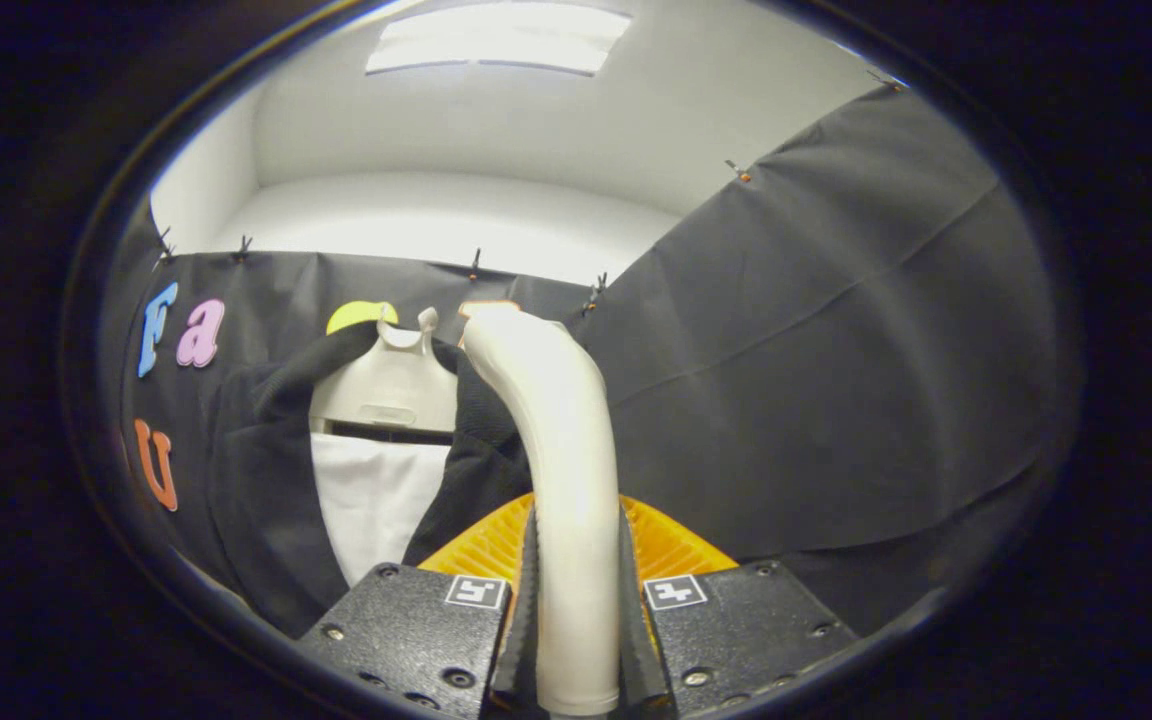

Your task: Iron the clothes twice with a garment steamer, once on the left side and once on the right side.

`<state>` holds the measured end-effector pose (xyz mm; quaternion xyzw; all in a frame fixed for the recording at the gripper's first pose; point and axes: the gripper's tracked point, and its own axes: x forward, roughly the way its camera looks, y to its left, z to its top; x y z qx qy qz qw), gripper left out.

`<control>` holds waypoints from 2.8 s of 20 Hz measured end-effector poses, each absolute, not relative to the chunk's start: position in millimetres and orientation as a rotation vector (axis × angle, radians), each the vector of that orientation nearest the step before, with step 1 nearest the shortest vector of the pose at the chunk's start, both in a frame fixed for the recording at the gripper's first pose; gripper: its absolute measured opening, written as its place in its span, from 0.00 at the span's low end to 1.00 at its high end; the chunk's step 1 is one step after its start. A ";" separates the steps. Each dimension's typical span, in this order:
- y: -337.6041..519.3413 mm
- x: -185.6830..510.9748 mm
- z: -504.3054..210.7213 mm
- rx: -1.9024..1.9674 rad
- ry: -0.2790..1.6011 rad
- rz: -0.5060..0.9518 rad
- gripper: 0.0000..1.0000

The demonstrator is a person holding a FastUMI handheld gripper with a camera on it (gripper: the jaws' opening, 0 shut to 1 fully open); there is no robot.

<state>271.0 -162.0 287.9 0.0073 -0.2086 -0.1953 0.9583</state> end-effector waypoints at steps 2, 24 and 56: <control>-164.7 284.3 287.0 -0.001 -0.405 -0.398 0.37; -142.1 280.3 147.8 -0.138 -0.148 -0.449 0.37; -140.9 243.9 -11.4 -0.104 0.271 -0.460 0.37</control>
